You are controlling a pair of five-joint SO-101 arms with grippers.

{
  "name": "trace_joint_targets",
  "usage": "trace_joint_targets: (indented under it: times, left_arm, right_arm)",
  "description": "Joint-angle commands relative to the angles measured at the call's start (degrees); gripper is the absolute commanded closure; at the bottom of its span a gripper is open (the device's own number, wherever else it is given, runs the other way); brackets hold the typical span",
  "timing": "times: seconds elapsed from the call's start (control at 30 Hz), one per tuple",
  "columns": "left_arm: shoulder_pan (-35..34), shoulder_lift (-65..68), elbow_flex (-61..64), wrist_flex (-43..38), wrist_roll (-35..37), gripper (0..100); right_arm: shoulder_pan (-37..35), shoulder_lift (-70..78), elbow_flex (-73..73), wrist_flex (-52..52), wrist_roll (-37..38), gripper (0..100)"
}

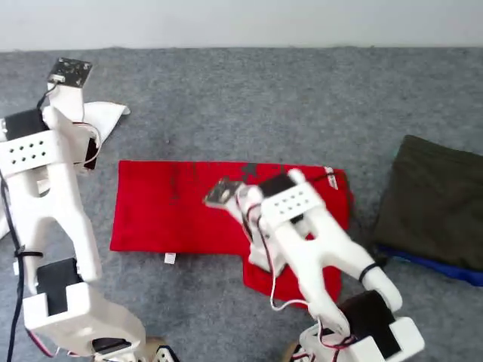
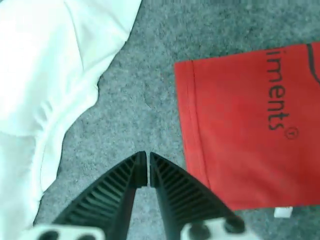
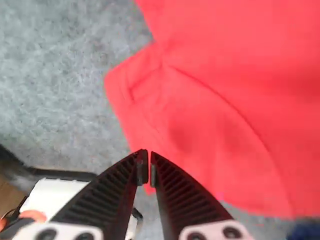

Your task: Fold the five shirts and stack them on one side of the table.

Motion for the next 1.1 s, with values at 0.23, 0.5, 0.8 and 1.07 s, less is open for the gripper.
trace_joint_targets:
  times: [0.23,0.5,0.8,1.07]
  left_arm:
    - [-0.4,-3.2,-7.7,5.3,-0.3,98]
    - [0.9,-3.2,-9.8,5.6,-0.3,98]
    - [6.5,-3.2,-14.6,9.2,-0.1,98]
    - [17.8,-3.2,-13.2,9.8,-0.3,98]
  right_arm:
    - [-6.0,-2.7,7.0,-13.0,-3.3,98.8]
    - [-15.5,-3.2,6.9,-12.9,-7.0,98.7]
    - [-3.6,-10.3,-8.2,6.6,-6.9,98.8]
    - [14.5,-21.4,-20.3,20.1,-6.9,98.8]
